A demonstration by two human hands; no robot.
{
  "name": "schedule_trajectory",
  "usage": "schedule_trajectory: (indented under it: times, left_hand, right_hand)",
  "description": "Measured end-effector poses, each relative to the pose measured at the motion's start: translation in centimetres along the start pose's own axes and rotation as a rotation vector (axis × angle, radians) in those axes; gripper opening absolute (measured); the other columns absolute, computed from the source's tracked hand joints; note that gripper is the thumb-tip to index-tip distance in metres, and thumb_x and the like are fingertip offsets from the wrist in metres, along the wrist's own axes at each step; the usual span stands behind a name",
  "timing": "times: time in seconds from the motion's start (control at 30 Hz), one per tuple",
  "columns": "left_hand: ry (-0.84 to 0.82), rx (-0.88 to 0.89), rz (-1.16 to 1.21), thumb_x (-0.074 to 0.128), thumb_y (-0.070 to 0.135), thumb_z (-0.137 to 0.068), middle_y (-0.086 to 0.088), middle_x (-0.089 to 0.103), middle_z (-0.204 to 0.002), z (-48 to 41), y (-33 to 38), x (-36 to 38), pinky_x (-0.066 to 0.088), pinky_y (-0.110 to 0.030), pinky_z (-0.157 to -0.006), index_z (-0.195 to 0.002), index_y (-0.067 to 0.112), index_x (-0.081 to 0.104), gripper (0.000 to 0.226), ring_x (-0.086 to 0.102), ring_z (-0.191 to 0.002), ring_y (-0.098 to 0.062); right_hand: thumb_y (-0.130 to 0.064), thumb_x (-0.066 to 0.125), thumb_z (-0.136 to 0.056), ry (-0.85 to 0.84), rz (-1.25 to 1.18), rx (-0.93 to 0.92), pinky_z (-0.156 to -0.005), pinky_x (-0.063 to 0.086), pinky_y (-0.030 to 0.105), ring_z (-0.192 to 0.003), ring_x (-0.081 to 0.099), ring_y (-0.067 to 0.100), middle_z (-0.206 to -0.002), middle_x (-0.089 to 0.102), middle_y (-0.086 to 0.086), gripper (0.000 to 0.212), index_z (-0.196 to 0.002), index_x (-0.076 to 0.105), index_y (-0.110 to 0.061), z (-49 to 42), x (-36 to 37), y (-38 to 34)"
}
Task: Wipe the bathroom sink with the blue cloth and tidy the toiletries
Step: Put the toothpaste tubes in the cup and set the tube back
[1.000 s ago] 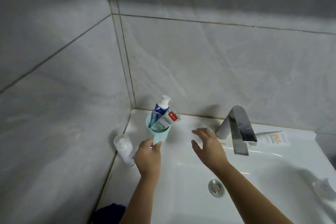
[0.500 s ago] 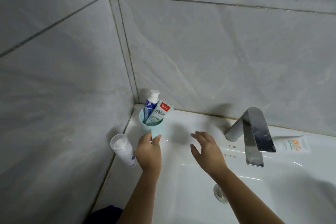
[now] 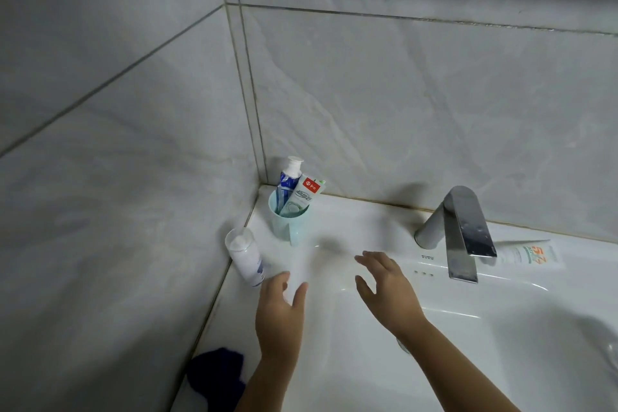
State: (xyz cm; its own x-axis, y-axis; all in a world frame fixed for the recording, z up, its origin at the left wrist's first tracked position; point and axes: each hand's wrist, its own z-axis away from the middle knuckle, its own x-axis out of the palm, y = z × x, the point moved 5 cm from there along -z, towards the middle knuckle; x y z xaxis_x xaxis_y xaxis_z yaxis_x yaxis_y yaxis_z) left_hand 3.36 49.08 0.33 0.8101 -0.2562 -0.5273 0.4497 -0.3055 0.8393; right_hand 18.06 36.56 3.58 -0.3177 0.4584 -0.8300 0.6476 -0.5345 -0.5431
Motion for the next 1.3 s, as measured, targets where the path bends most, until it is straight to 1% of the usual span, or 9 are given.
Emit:
schedule_trajectory:
  times: [0.13,0.4,0.5,0.6,0.7,0.9,1.0,1.1,1.3]
  left_hand:
    - [0.111,-0.080,0.030,0.077,0.005,-0.072,-0.006,0.063,-0.089,1.5,-2.5,-4.4,0.041,-0.028,-0.072,-0.098,0.002,0.063,0.030,0.063,-0.083,-0.026]
    - [0.065,-0.177,0.106,0.074,0.018,-0.076,-0.008,0.055,-0.125,-3.5,-2.2,-6.3,0.039,-0.028,-0.084,-0.128,0.008,0.048,0.059,0.053,-0.113,-0.025]
    - [0.016,-0.172,0.181,0.076,0.018,-0.071,-0.004,0.061,-0.114,-5.4,-2.1,-5.6,0.045,-0.029,-0.079,-0.120,0.014,0.052,0.054,0.059,-0.101,-0.022]
    - [-0.041,-0.221,0.203,0.066,0.041,-0.059,-0.002,0.068,-0.095,-6.6,-3.4,-4.5,0.054,-0.041,-0.076,-0.104,0.020,0.056,0.050,0.065,-0.086,-0.021]
    - [-0.064,-0.252,0.208,0.063,0.046,-0.052,-0.001,0.068,-0.083,-6.8,-4.0,-3.9,0.054,-0.044,-0.071,-0.085,0.022,0.059,0.041,0.065,-0.077,-0.019]
    - [-0.003,-0.228,0.359,0.078,0.010,-0.067,0.016,0.065,-0.070,-3.3,1.7,-7.5,0.045,-0.027,-0.061,-0.078,0.030,0.056,0.032,0.061,-0.072,-0.013]
    - [0.002,-0.105,0.410,0.081,0.014,-0.064,0.029,0.063,-0.076,-1.9,5.9,-9.7,0.048,-0.028,-0.067,-0.080,0.038,0.056,0.038,0.062,-0.081,-0.014]
    - [0.036,0.010,0.500,0.078,0.031,-0.052,0.019,0.068,-0.083,-1.3,10.8,-12.1,0.052,-0.033,-0.073,-0.083,0.041,0.060,0.038,0.065,-0.083,-0.016]
    - [0.027,0.186,0.627,0.082,0.010,-0.064,0.008,0.072,-0.083,-1.5,21.1,-15.3,0.054,-0.032,-0.067,-0.089,0.029,0.064,0.037,0.069,-0.076,-0.014]
  right_hand:
    - [-0.012,0.068,-0.079,0.025,0.025,-0.049,-0.081,0.047,0.033,-0.104,0.059,0.030,-0.116,0.062,0.009,0.033,-0.112,0.064,-0.010,2.1,0.6,-1.1]
    - [-0.023,0.059,-0.074,0.071,-0.005,-0.077,-0.077,0.052,0.037,-0.097,0.063,0.029,-0.110,0.065,0.008,0.035,-0.106,0.066,-0.012,3.7,1.6,-4.4]
    - [-0.023,0.059,-0.074,0.077,-0.001,-0.070,-0.075,0.053,0.037,-0.097,0.063,0.029,-0.110,0.065,0.008,0.035,-0.106,0.066,-0.012,3.5,1.3,-4.7]
    - [-0.024,0.057,-0.076,0.090,0.012,-0.059,-0.079,0.048,0.032,-0.100,0.062,0.028,-0.113,0.064,0.008,0.036,-0.109,0.066,-0.011,3.2,0.5,-4.6]
    - [-0.025,0.054,-0.078,0.082,0.003,-0.047,-0.084,0.044,0.031,-0.106,0.059,0.028,-0.118,0.061,0.007,0.038,-0.112,0.064,-0.011,3.0,-0.4,-4.5]
    - [-0.022,0.057,-0.079,0.094,0.009,-0.119,-0.084,0.042,0.029,-0.105,0.059,0.028,-0.116,0.062,0.008,0.036,-0.112,0.064,-0.011,2.6,-3.8,-5.4]
    - [-0.030,0.053,-0.081,0.137,0.009,-0.212,-0.080,0.048,0.031,-0.099,0.062,0.026,-0.110,0.064,0.005,0.036,-0.109,0.065,-0.012,1.7,-7.2,-7.0]
    - [-0.037,0.046,-0.082,0.191,0.017,-0.316,-0.077,0.049,0.029,-0.095,0.063,0.024,-0.108,0.064,0.005,0.040,-0.107,0.066,-0.014,0.5,-11.3,-9.0]
    - [-0.037,0.044,-0.084,0.323,0.055,-0.491,-0.081,0.045,0.024,-0.095,0.062,0.025,-0.105,0.064,0.006,0.041,-0.106,0.066,-0.011,-1.8,-20.3,-12.4]
